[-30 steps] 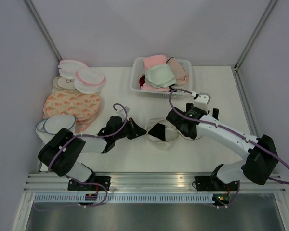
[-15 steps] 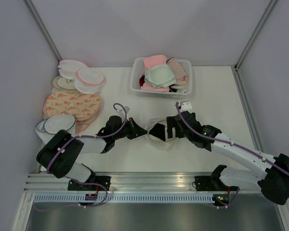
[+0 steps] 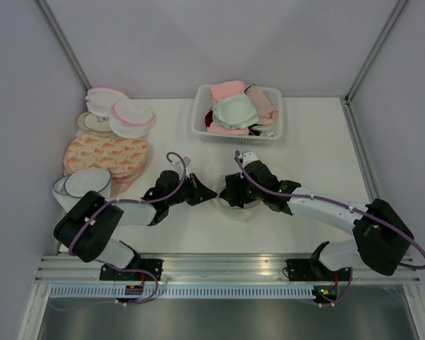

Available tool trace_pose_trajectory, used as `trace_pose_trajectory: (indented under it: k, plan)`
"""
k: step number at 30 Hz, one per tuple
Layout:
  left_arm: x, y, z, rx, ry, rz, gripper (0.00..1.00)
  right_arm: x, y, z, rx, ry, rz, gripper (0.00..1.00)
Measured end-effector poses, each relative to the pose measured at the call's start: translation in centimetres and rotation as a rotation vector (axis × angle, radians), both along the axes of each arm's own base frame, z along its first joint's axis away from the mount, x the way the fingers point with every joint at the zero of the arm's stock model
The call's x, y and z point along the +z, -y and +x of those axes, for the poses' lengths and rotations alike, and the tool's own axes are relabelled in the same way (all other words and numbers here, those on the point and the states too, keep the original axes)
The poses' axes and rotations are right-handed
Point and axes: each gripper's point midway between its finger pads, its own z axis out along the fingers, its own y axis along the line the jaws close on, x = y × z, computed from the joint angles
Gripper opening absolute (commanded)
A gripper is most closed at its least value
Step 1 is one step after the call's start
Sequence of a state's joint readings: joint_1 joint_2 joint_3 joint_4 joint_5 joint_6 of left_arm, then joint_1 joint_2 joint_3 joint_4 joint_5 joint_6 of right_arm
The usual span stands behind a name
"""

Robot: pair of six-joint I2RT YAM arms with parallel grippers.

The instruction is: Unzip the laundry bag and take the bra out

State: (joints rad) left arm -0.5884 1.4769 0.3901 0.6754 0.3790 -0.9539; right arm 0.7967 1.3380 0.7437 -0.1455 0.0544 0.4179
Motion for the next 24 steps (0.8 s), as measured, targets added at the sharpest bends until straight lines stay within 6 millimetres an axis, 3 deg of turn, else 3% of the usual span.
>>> trace_pose_trajectory:
  k: [2, 6, 8, 11, 12, 18, 24]
  plan:
    - [0.0, 0.0, -0.1, -0.001, -0.003, -0.002, 0.02, -0.5, -0.5, 0.3, 0.009, -0.002, -0.005, 0.83]
    - [0.0, 0.1, -0.3, -0.011, -0.010, -0.010, 0.02, -1.5, -1.5, 0.7, 0.029, -0.004, -0.006, 0.63]
    - [0.1, 0.1, -0.3, -0.011, -0.010, -0.015, 0.02, -2.2, -2.1, 0.9, 0.045, -0.009, -0.007, 0.59]
    - [0.2, 0.2, -0.4, -0.011, -0.010, -0.022, 0.02, -3.1, -2.9, 0.9, 0.068, -0.018, -0.017, 0.24]
    - [0.2, 0.1, -0.4, -0.010, -0.012, -0.023, 0.02, -3.3, -3.1, 0.9, 0.070, -0.021, -0.019, 0.02]
    - [-0.1, 0.0, -0.7, -0.009, -0.019, -0.024, 0.02, -2.7, -2.4, 0.9, 0.048, 0.000, -0.041, 0.00]
    - [-0.1, -0.1, -0.5, -0.004, -0.019, -0.026, 0.02, 2.7, 0.0, -0.2, 0.014, 0.092, 0.014, 0.00]
